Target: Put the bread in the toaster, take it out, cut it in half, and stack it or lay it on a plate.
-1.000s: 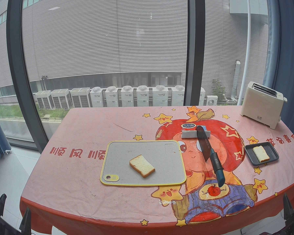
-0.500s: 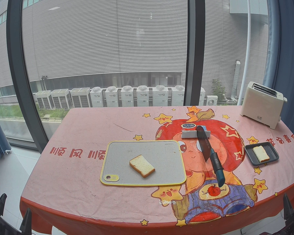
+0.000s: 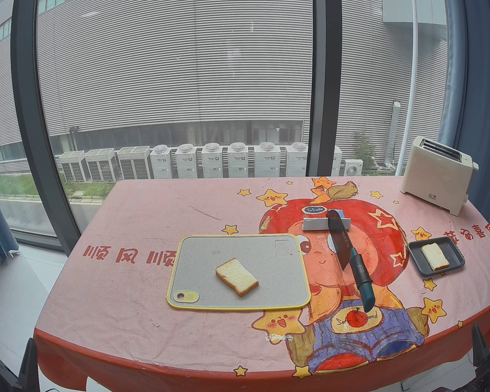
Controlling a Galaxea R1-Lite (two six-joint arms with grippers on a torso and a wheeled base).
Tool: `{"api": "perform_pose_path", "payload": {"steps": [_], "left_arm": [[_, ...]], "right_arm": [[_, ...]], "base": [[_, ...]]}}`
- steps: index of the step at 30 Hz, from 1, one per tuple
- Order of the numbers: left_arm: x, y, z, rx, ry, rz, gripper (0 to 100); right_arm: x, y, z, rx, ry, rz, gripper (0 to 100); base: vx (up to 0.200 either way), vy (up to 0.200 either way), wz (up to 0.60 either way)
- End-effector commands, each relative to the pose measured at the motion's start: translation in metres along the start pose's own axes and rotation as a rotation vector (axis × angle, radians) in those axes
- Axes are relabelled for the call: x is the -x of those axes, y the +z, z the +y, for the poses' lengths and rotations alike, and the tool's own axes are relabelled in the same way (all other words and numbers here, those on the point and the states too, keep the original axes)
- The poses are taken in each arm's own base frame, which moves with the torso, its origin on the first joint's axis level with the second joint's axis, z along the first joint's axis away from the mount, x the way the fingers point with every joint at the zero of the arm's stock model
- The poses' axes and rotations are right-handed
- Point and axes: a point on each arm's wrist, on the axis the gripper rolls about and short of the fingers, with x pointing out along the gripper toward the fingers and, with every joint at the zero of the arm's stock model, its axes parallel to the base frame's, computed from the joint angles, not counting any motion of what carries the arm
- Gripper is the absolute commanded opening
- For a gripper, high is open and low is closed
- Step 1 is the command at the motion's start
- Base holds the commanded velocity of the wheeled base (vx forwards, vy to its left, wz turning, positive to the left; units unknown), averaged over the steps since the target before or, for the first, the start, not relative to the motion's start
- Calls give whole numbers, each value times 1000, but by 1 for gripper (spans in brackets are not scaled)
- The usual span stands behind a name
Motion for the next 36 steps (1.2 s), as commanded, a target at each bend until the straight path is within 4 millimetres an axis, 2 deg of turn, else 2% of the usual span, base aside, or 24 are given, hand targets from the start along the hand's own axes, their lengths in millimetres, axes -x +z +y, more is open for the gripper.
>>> {"api": "perform_pose_path", "payload": {"steps": [1, 5, 10, 23, 36], "left_arm": [[-1, 3, -2, -19, -100, 16, 100], [-15, 23, -2, 14, -194, 135, 100], [-38, 36, 0, 62, -218, 253, 100], [-85, 43, 4, 102, -220, 455, 100], [-122, 57, 6, 127, -288, 505, 100]], "right_arm": [[0, -5, 0, 0, 1, 3, 100], [0, -5, 0, 0, 1, 3, 100], [0, -5, 0, 2, 1, 2, 100], [0, -5, 0, 0, 1, 3, 100], [0, -5, 0, 0, 1, 3, 100]], "base": [[0, 0, 0], [0, 0, 0], [0, 0, 0], [0, 0, 0], [0, 0, 0]]}}
